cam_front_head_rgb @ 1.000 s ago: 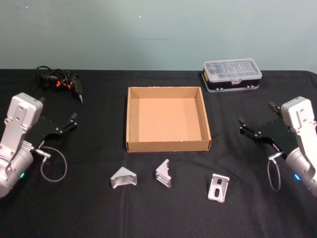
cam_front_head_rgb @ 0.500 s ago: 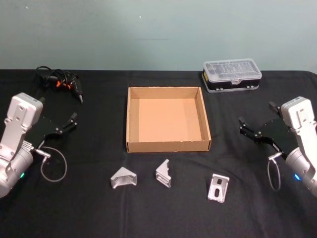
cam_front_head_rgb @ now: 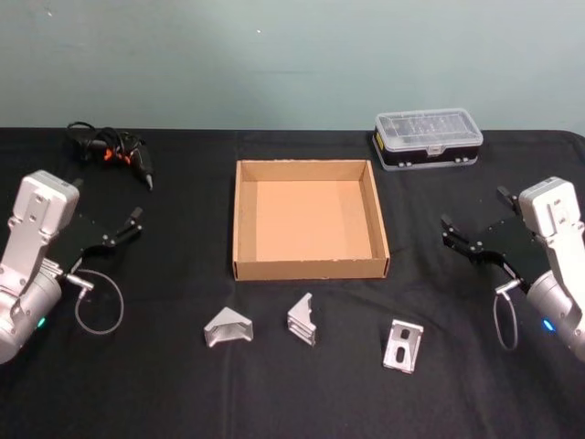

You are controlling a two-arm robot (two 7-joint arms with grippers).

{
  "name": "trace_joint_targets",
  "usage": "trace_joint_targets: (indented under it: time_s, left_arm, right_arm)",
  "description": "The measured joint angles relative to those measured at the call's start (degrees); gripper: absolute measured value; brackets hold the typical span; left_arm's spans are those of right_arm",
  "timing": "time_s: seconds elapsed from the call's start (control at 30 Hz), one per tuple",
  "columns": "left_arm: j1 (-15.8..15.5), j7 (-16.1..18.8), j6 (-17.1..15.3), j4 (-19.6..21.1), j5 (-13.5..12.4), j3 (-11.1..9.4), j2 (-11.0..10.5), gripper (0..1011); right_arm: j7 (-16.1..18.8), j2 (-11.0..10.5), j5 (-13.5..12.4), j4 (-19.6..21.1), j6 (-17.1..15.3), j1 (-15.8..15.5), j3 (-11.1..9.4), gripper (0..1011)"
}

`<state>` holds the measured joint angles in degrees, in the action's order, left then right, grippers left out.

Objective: Use one hand to pick up the angle iron from the table and place it into the box.

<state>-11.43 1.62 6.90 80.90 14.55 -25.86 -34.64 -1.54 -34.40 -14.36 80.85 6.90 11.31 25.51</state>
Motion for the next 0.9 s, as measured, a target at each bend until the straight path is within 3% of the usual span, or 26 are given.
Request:
trace_joint_targets:
  time_s: [0.23, 0.53, 0.9]
  left_arm:
    - [0.0, 0.0, 0.0, 0.0, 0.0, 0.0, 0.0, 1000]
    - [0.0, 0.0, 0.0, 0.0, 0.0, 0.0, 0.0, 1000]
    - [0.0, 0.0, 0.0, 0.0, 0.0, 0.0, 0.0, 1000]
  right_arm:
    - [0.8, -0.3, 0.1, 1.6, -0.3, -1.1, -1.6, 1002]
    - [2.5, -2.6, -1.5, 6.8, -1.7, -3.7, -4.9, 1002]
    - [8.1, -9.5, -4.6, 17.7, -8.7, -8.3, -9.6, 1002]
